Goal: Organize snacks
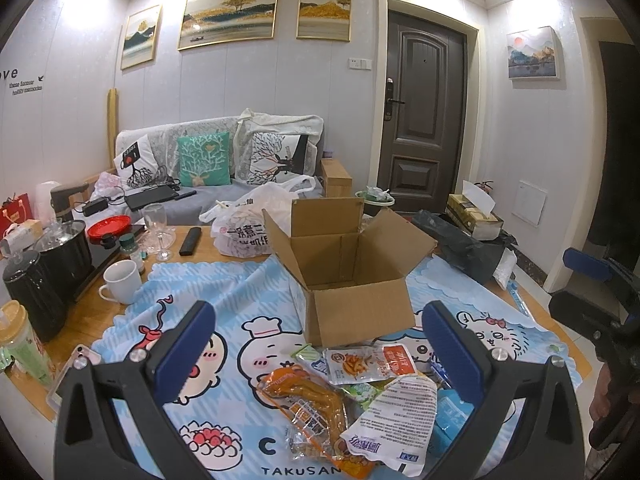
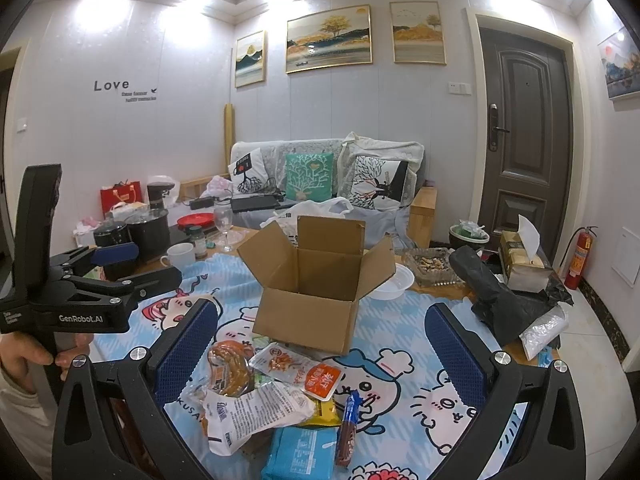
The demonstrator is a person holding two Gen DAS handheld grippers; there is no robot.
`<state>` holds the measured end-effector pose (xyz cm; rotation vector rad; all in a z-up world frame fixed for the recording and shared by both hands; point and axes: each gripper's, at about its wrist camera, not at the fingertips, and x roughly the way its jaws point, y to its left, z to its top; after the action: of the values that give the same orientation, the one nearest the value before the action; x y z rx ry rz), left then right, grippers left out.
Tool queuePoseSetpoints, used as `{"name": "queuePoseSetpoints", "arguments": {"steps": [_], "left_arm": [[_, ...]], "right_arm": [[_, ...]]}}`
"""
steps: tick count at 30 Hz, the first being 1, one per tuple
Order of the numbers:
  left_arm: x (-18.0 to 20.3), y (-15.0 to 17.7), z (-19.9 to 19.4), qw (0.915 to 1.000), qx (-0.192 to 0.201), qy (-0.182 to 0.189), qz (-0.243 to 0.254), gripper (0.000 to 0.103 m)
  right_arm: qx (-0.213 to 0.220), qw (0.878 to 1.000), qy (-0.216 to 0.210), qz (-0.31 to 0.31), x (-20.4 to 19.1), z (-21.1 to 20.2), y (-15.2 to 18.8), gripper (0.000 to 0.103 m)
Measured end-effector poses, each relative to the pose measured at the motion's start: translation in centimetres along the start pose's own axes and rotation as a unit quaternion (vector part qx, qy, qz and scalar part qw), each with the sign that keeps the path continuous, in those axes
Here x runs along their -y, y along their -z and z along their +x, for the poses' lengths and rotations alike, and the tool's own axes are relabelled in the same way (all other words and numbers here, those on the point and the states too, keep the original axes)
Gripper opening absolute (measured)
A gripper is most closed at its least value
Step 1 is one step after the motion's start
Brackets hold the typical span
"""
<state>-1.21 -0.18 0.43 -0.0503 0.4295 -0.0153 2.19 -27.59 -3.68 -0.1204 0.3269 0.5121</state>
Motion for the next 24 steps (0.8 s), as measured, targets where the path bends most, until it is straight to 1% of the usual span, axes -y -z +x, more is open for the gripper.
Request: {"name": "queuePoseSetpoints", "arguments": {"steps": [24], "left_arm": [[0.01, -0.12, 0.14, 1.0, 0.0, 0.009, 0.002, 0.102]], "right_arm": [[0.001, 1.0, 0.0, -0.002, -0.43, -0.22, 0.87, 0.103]]}}
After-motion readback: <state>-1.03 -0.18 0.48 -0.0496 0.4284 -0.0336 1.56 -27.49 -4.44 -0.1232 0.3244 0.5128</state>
